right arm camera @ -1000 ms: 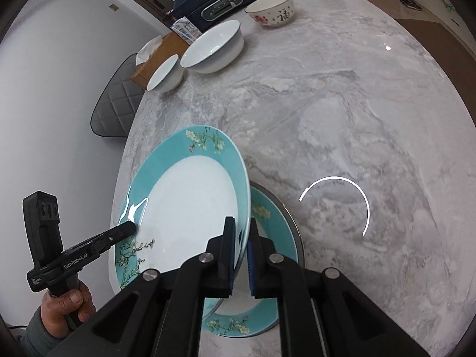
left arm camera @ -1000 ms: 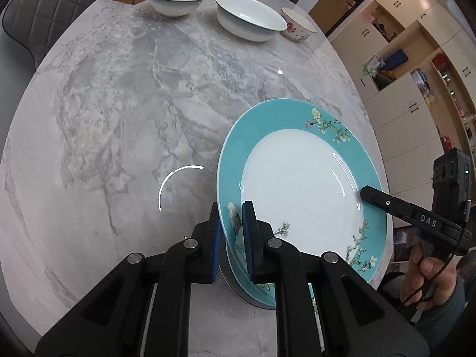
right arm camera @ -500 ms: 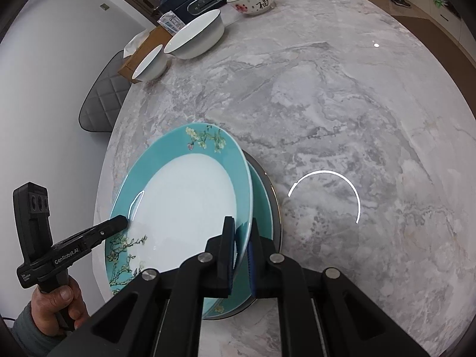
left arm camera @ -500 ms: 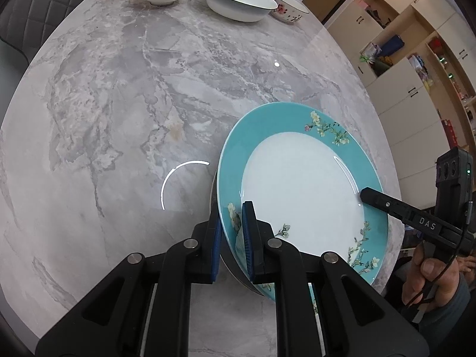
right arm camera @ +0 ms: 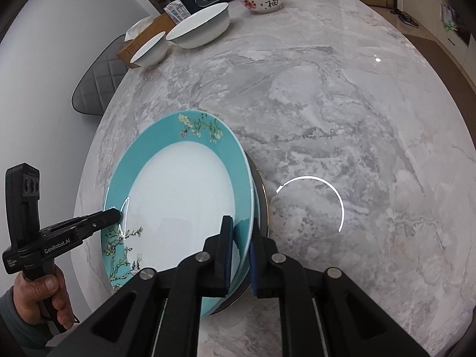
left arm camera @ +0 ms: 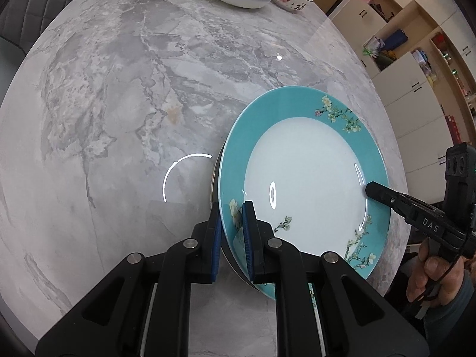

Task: Organize plates and bowls
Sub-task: 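Lower the large teal-rimmed plate onto the stack and open the left tool, then move the left tool to the large white bowl rim and close on it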

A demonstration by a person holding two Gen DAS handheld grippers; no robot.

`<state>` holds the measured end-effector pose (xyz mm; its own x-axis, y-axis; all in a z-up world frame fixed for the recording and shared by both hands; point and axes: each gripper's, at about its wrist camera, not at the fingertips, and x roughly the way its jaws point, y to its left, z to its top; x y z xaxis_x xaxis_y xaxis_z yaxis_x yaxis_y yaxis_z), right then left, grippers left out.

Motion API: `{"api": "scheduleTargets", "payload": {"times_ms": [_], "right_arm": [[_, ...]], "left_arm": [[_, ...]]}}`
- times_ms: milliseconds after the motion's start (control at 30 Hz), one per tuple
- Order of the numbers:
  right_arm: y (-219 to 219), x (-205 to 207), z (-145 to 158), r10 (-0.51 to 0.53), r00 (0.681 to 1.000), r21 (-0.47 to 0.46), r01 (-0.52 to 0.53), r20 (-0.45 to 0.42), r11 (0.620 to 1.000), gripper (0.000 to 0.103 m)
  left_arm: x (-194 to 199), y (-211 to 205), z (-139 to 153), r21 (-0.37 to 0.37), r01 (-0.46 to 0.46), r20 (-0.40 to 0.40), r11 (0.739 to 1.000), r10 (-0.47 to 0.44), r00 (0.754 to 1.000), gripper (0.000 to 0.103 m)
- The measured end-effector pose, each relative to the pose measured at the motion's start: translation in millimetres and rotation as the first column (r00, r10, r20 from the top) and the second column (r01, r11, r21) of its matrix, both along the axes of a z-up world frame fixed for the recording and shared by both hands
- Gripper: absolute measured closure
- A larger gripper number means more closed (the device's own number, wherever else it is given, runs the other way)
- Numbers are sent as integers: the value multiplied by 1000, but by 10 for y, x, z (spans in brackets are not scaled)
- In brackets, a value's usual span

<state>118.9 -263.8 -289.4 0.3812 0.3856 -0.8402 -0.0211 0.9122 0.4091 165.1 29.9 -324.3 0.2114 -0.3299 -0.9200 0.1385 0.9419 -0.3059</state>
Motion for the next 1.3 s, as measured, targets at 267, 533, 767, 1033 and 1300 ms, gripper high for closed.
{"api": "scheduleTargets", "payload": {"times_ms": [267, 533, 767, 1033, 1300], "right_arm": [[215, -30, 54, 66, 998, -196, -60, 20, 979, 84], [274, -36, 42, 79, 997, -265, -72, 17, 961, 80], [168, -66, 148, 37, 998, -237, -24, 49, 971, 33], [-260, -137, 341, -58, 993, -172, 75, 103, 982, 0], [-529, 25, 484, -136, 984, -27, 140, 116, 990, 0]], "left_arm": [[-12, -19, 14, 5, 4, -2, 1000, -4, 1000, 92], [-23, -40, 18, 11, 0, 0, 1000, 0, 1000, 90], [-83, 44, 114, -2, -50, 38, 999, 50, 998, 31], [-104, 293, 289, -25, -112, 24, 993, 113, 993, 0], [137, 425, 736, -78, -145, 172, 986, 157, 973, 0]]}}
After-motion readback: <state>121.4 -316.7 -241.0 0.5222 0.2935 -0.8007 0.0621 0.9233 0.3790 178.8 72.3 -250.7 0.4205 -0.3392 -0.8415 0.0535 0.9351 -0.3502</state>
